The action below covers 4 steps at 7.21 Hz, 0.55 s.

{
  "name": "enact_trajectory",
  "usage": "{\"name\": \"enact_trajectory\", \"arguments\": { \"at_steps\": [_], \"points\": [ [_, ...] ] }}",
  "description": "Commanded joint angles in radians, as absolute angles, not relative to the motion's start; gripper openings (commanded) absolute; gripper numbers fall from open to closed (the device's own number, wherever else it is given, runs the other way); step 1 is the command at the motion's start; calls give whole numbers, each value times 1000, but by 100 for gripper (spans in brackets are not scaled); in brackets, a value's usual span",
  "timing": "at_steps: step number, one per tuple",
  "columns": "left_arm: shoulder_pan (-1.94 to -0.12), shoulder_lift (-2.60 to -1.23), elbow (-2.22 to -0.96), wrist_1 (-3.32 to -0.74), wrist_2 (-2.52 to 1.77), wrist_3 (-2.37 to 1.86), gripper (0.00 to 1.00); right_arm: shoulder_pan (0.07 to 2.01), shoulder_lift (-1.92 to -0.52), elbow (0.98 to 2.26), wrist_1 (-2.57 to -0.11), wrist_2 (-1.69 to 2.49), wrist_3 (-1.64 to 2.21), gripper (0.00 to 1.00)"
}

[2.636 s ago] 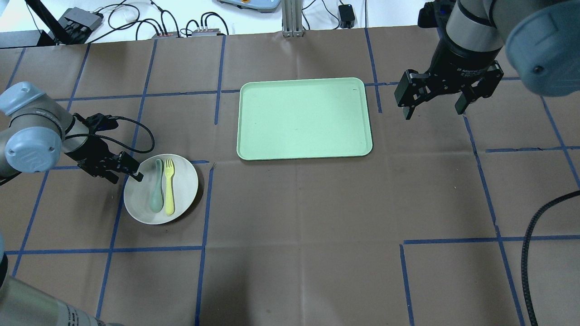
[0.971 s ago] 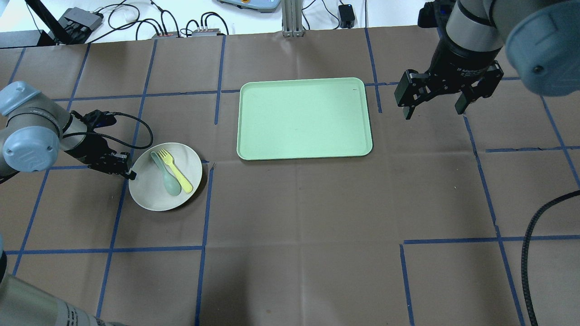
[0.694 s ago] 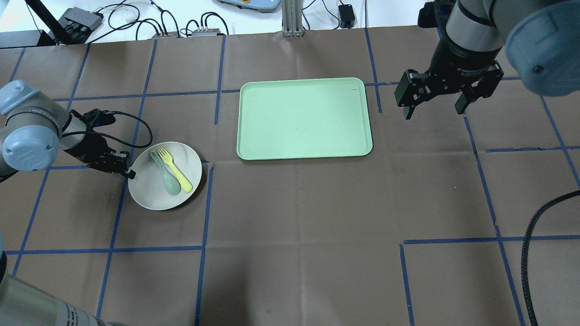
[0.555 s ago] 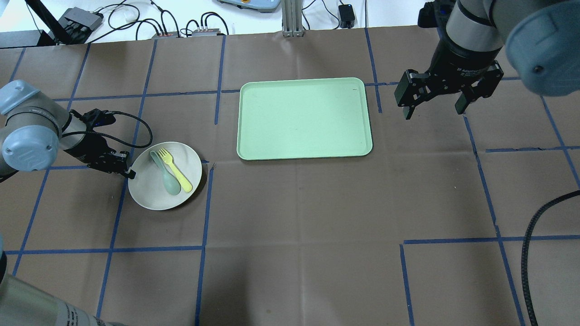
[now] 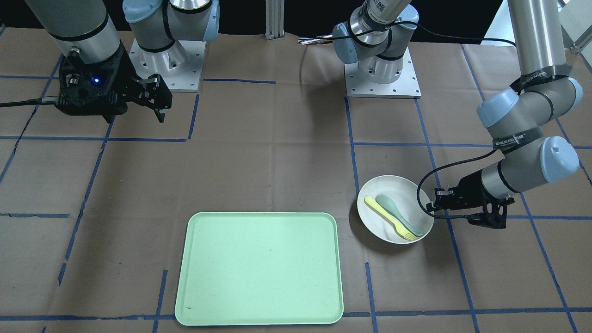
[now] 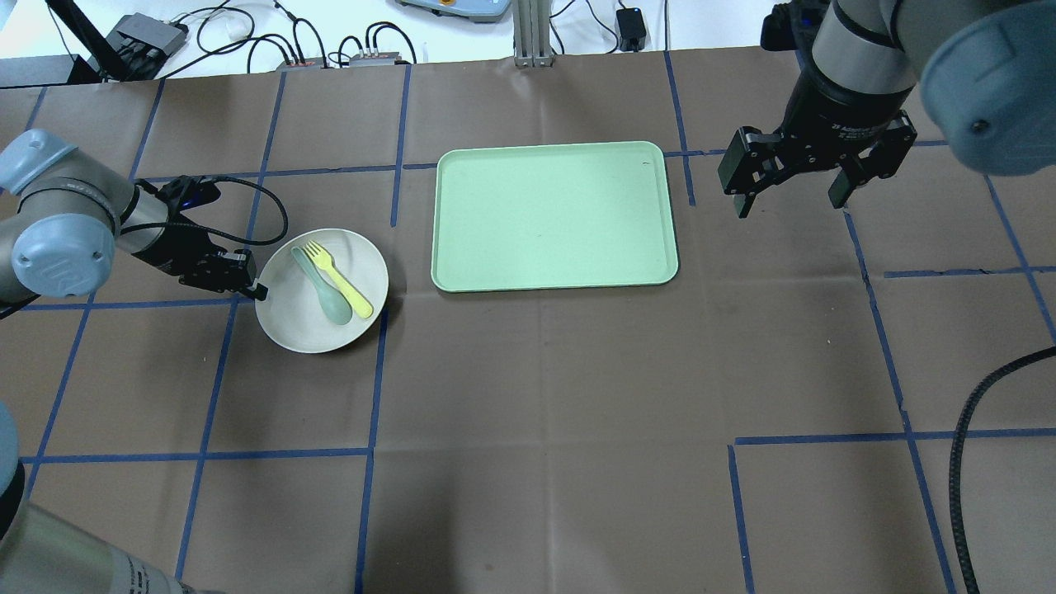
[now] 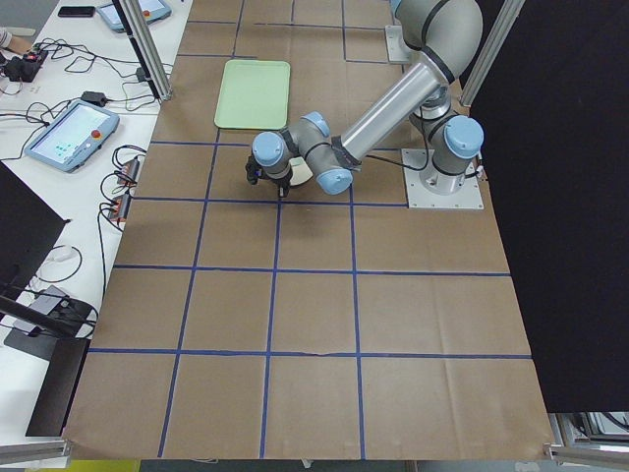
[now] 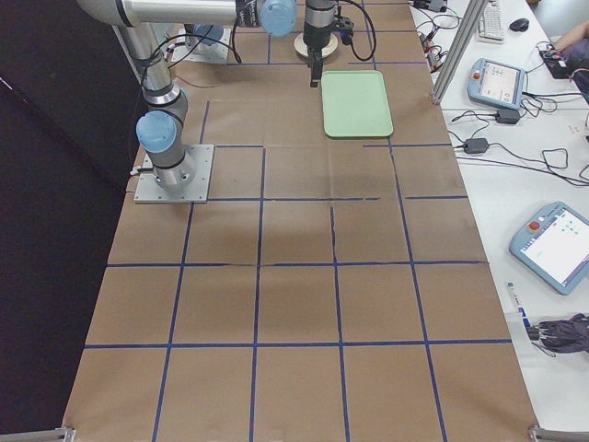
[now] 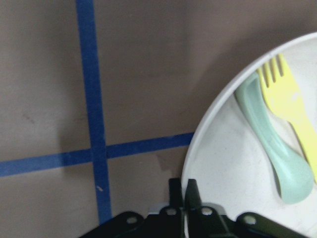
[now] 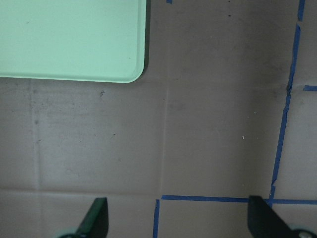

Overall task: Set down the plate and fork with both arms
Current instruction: 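Carry the plate with the left gripper onto the green tray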

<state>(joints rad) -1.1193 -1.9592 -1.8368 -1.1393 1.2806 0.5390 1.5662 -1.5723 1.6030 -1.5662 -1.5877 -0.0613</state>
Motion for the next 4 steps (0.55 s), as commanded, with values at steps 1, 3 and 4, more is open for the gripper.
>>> {"name": "enact_trajectory", "arguments": {
  "at_steps": [1, 3, 4],
  "points": [
    [-1227, -1971, -1740, -1152, 1269, 479, 0, 1566, -1572, 1603, -1566, -1588, -61, 100],
    [-1363, -2021, -1636, -1154, 1270, 439, 0, 1566, -1572, 1603, -1566, -1588, -61, 100],
    [-1420, -2052, -1591, -1152, 1269, 360, 0, 1566, -1572, 1603, -1566, -1588, -61, 100]
  ]
}}
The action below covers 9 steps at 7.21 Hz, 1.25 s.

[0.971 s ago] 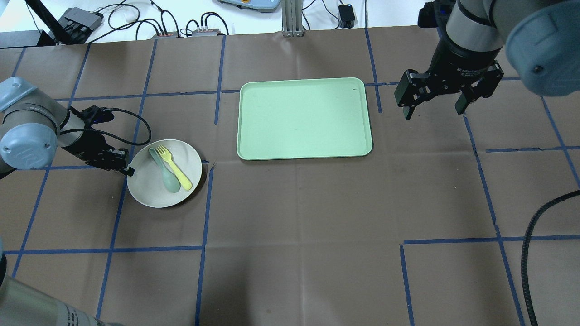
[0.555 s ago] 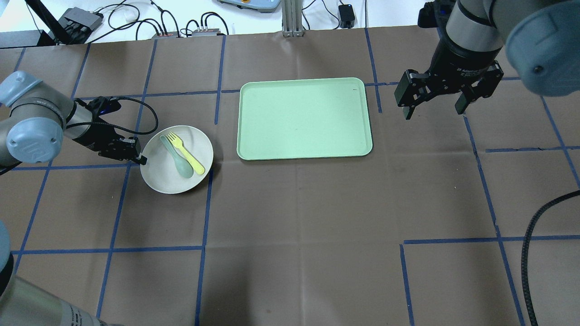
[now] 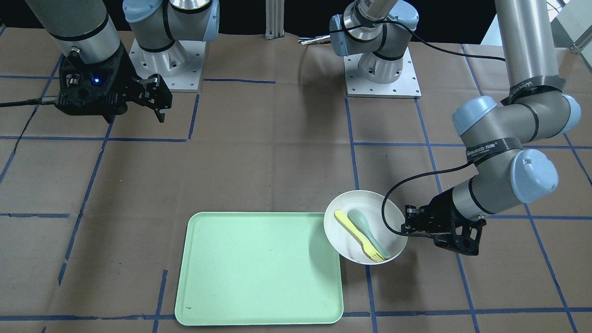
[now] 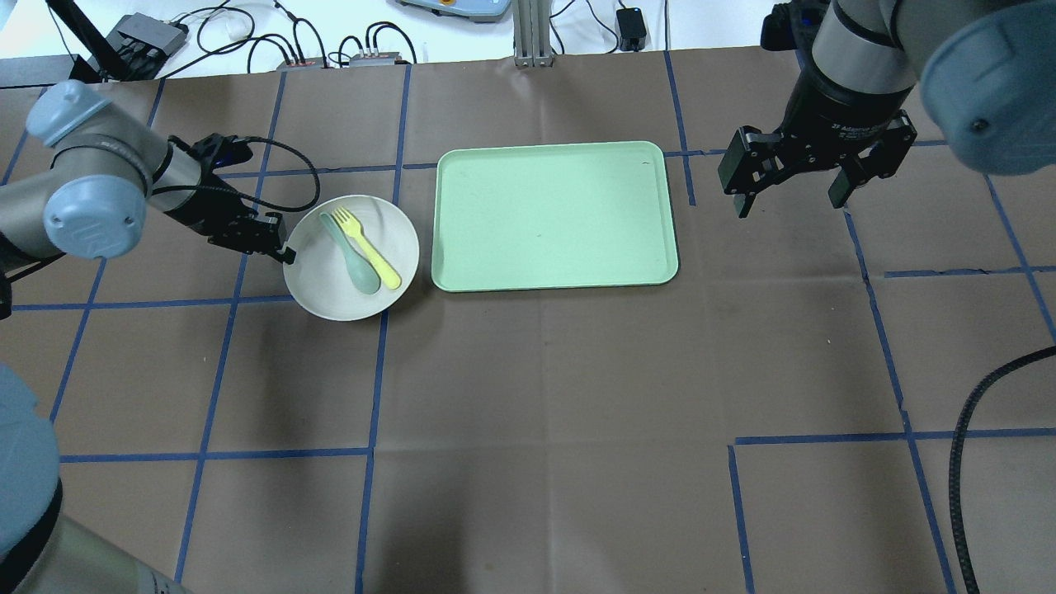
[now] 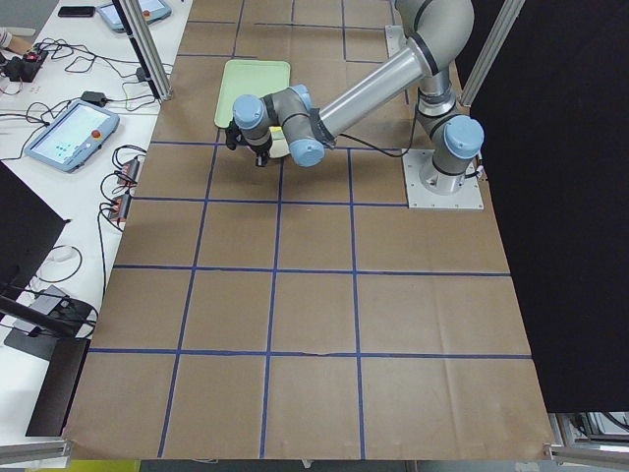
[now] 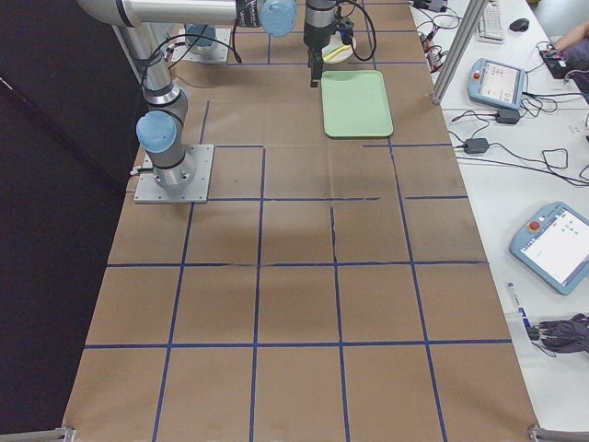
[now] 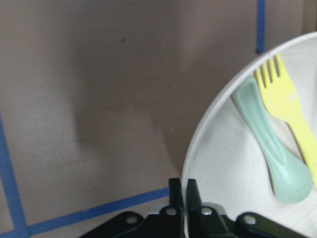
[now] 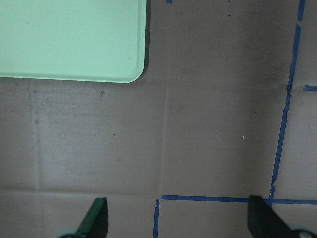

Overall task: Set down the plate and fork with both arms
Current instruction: 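Carry the plate with the left gripper onto the green tray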

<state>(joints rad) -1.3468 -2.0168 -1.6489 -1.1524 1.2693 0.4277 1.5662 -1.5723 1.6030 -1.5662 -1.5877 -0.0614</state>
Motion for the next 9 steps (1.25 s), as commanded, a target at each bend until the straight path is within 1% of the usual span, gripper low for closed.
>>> {"name": "enact_trajectory", "arguments": {
  "at_steps": [1, 3, 5, 8, 9],
  "points": [
    [-1490, -2087, -1532, -1152, 1269, 280, 0, 1566, -1572, 1603, -1566, -1588, -61, 100],
    [-1590, -2196, -1400, -1167, 1278, 272, 0, 1566, -1572, 1603, -1566, -1588, -61, 100],
    [-1635, -2285, -1310, -1180, 1275, 275, 1, 1566, -1572, 1603, -1566, -1588, -61, 100],
    [-1654, -2338, -1289, -1189, 1278, 298, 1, 1566, -1572, 1603, -1566, -1588, -61, 100],
    [-1654, -2339, -1270, -1192, 1276, 299, 4, 1566, -1572, 1603, -1566, -1588, -61, 100]
  ]
}}
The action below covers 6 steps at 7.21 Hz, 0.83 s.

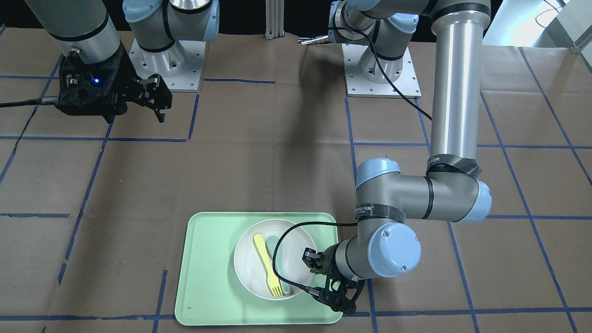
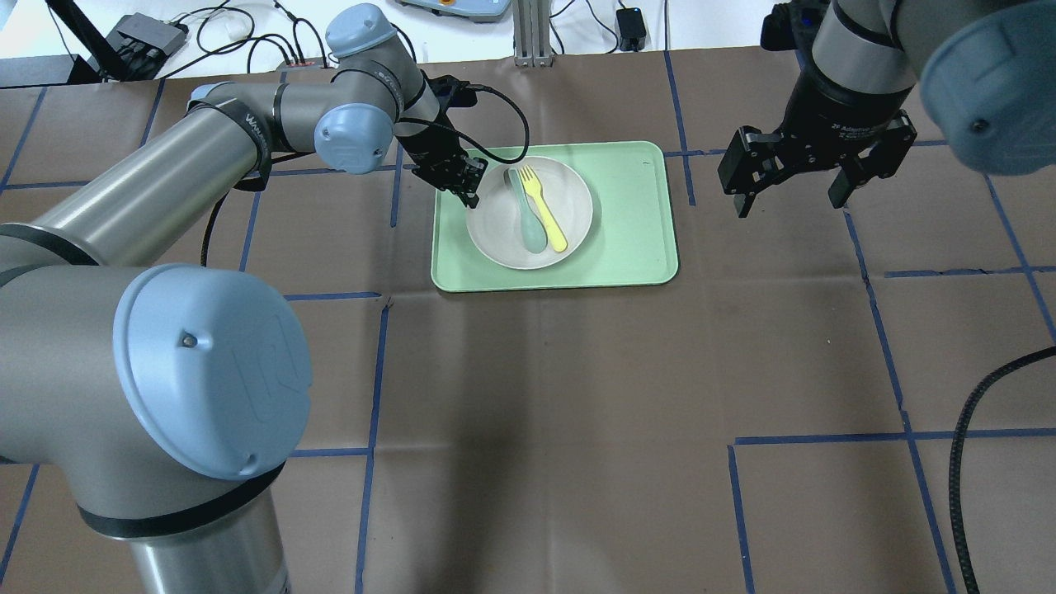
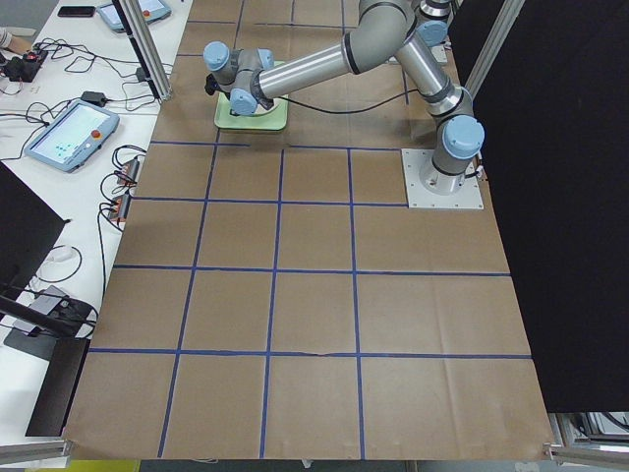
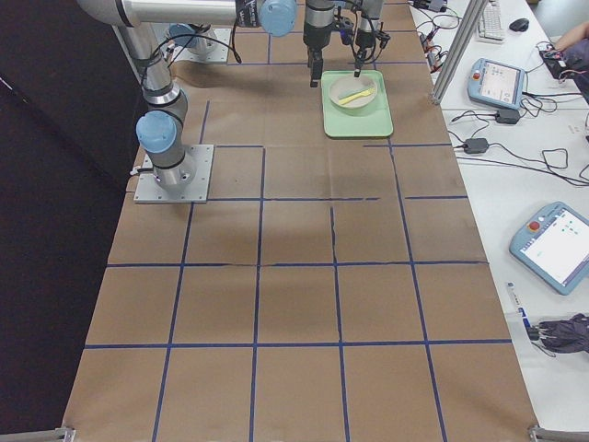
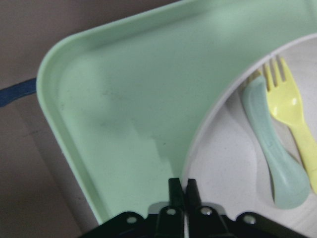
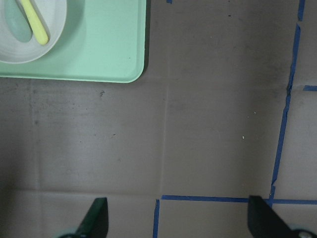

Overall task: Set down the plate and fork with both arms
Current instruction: 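Carry the plate with the left gripper onto the green tray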

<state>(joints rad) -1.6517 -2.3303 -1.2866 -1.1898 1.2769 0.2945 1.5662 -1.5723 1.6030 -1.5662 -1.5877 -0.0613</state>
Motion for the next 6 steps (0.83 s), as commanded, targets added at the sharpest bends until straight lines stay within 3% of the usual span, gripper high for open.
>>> {"name": "enact_trajectory", "arguments": {
  "at_steps": [1, 6],
  "points": [
    [-1661, -2355, -1252, -1193, 1276, 299, 7, 1566, -1572, 1603, -1566, -1588, -61, 100],
    [-1689, -2367, -1194, -1212, 1347, 398, 13, 1566, -1572, 1603, -1566, -1588, -61, 100]
  ]
}}
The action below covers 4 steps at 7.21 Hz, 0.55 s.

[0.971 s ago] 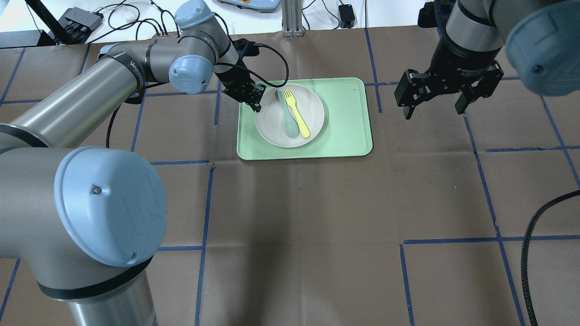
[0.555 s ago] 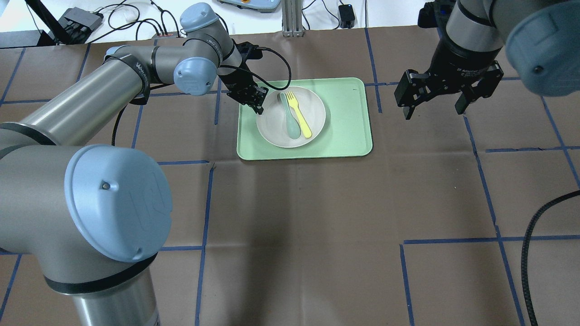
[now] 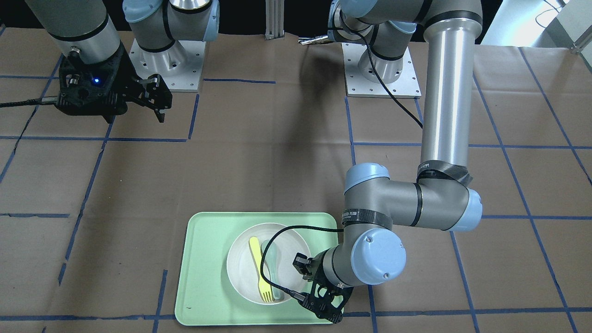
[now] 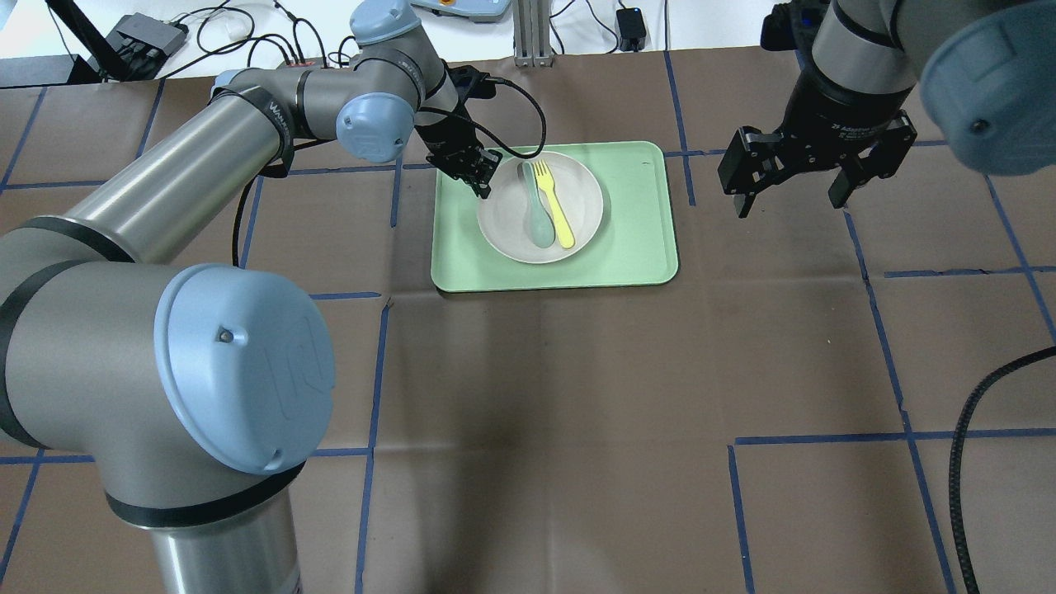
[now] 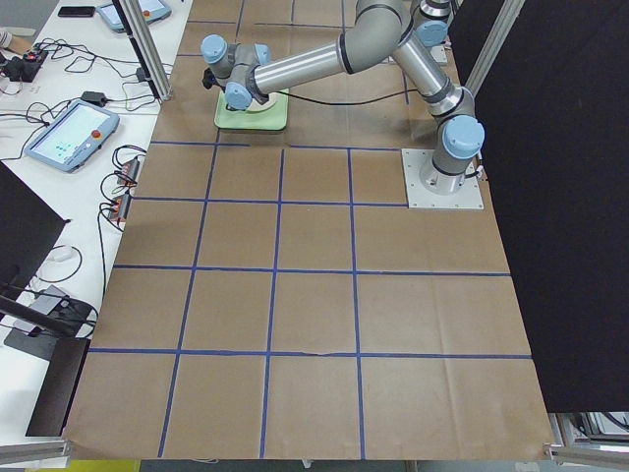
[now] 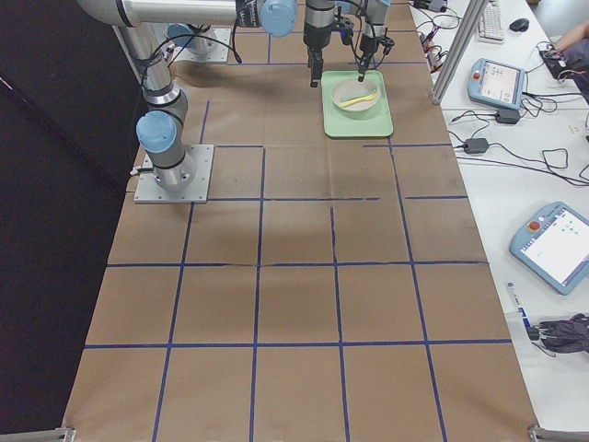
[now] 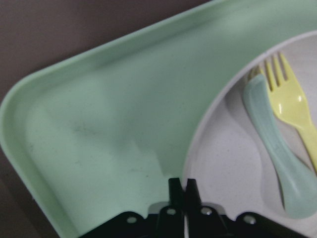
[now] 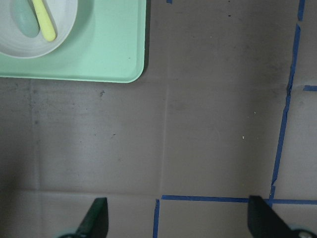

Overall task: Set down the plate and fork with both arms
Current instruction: 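Lower the plate onto the tray and open the left gripper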

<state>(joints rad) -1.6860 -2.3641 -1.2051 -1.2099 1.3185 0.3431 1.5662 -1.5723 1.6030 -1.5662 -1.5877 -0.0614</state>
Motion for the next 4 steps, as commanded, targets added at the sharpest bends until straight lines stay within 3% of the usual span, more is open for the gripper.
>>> {"name": "enact_trajectory", "arguments": {
  "at_steps": [1, 4],
  "points": [
    [-1697, -2376, -1192, -1212, 1351, 440, 13, 1566, -1572, 1603, -1566, -1588, -61, 100],
    [-1735, -2376, -1186, -1210, 1397, 478, 23, 1566, -1572, 1603, -1566, -1588, -61, 100]
  ]
}}
